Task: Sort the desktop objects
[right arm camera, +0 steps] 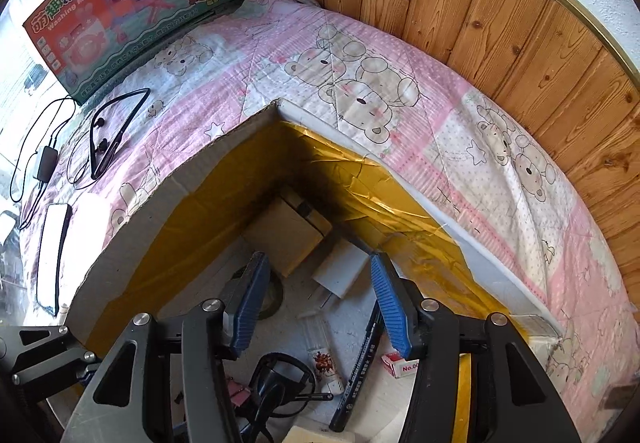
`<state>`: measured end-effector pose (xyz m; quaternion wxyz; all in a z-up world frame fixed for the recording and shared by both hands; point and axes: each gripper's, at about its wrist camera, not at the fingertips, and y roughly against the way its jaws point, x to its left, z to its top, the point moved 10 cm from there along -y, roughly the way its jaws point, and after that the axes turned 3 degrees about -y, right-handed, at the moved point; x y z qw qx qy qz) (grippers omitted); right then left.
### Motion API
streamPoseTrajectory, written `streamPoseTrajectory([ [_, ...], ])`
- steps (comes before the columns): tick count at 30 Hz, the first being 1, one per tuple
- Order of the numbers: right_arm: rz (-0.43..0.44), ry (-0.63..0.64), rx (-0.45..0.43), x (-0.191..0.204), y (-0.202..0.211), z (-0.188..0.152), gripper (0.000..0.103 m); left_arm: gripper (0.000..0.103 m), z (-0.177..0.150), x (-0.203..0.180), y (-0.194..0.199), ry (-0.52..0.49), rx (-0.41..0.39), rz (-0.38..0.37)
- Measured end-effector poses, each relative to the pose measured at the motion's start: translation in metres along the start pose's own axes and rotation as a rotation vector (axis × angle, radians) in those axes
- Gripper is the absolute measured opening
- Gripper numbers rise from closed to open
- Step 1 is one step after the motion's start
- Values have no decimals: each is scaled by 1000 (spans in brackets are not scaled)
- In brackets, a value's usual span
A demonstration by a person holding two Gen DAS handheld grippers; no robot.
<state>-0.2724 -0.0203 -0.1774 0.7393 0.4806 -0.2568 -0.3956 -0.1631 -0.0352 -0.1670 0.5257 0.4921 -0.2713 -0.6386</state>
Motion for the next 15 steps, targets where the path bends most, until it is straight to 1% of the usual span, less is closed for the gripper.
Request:
streamPoseTrajectory([
  [5, -6, -2, 8, -4, 14, -12, 57, 45, 5, -2, 8, -41, -35, 52],
  [15, -49, 37, 31, -12, 43, -49, 57, 45, 11, -9, 28, -102, -117, 115],
])
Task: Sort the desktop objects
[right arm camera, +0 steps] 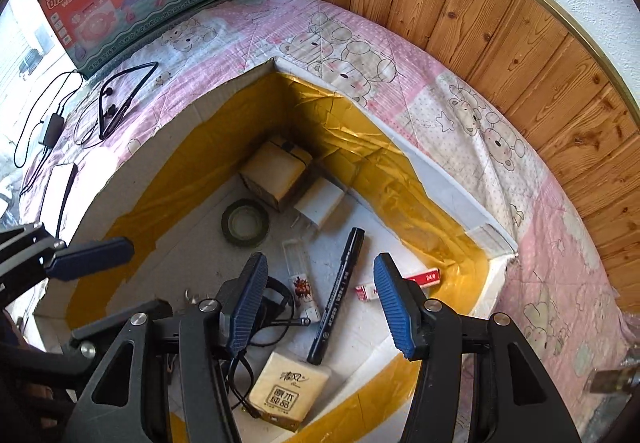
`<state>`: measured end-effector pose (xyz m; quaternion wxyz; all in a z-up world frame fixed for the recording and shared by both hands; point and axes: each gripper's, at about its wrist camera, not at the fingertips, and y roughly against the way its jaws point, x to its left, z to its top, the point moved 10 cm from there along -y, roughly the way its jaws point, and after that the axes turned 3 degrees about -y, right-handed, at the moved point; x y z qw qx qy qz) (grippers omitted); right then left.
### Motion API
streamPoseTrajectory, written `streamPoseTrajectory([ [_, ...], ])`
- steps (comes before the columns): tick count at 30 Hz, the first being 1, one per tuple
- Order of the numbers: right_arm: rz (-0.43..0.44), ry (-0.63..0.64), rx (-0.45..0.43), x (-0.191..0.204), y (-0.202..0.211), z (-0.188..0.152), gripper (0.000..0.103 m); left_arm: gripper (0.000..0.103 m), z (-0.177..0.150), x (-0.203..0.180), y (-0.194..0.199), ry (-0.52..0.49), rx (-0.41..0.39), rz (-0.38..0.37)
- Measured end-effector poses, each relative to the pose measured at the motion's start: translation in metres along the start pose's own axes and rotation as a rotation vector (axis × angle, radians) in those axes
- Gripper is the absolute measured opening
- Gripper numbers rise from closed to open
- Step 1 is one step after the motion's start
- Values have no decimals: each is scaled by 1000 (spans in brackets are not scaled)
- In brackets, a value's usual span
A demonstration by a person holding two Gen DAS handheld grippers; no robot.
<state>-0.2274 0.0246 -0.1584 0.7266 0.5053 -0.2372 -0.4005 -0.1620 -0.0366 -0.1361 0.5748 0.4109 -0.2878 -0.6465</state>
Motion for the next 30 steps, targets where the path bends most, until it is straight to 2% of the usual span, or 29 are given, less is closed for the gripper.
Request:
streamPoseTrajectory([
  [10, -25, 65, -5, 10, 39, -52, 58, 45, -10, 0, 30, 3, -63, 22],
  [14, -33, 110, -16, 21, 58, -77, 62, 45, -16, -5, 41, 10, -85, 4],
  [19, -25, 150, -14, 35, 73, -107, 62, 46, -30, -15, 46, -2, -81, -2],
  [23, -4, 142, -23, 44, 83, -126, 62, 59, -37, -18, 50, -9, -97, -19],
  [26, 2, 147, -28, 50, 87, -138, 62, 60, -39, -19, 57, -3, -122, -31],
  [30, -9, 164, -36, 56, 92, -149, 62, 60, -44, -16, 62, -11, -137, 2],
])
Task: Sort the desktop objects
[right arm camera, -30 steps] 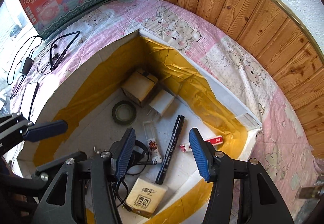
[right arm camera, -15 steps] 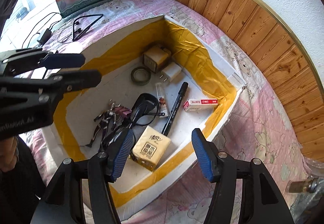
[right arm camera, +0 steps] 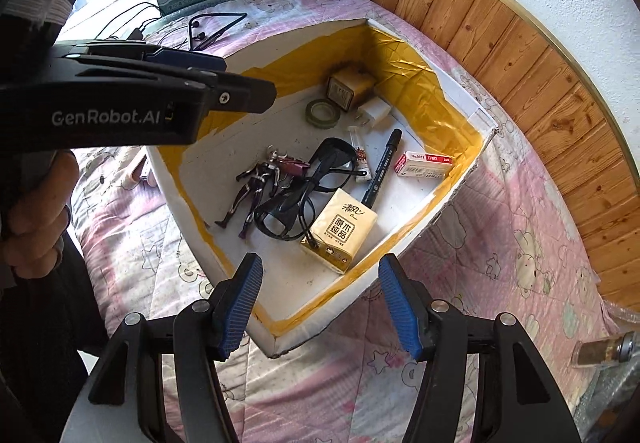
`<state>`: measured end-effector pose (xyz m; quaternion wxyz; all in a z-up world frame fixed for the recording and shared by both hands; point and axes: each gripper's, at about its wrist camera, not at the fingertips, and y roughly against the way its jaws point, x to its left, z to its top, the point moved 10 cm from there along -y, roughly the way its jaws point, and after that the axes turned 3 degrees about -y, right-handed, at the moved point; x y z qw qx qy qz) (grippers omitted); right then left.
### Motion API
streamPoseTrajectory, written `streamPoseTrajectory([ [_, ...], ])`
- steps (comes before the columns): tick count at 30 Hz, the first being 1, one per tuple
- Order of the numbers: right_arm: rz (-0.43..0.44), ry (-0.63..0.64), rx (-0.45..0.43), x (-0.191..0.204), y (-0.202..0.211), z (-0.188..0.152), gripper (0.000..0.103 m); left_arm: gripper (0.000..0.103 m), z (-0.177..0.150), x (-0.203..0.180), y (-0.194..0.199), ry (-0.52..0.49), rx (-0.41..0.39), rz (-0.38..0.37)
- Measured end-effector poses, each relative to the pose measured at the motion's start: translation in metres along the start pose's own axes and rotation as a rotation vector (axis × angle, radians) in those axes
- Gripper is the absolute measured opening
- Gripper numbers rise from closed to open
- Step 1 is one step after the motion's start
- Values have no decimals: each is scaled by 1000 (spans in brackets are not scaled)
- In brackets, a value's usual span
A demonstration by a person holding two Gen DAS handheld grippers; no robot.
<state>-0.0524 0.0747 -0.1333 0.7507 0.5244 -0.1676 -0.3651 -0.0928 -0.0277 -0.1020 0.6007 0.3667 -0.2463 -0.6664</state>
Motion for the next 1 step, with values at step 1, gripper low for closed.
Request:
streamPoseTrajectory([
  [1, 1, 2, -2, 1, 1, -1, 62, 60, -1, 0, 0, -3, 1, 5],
])
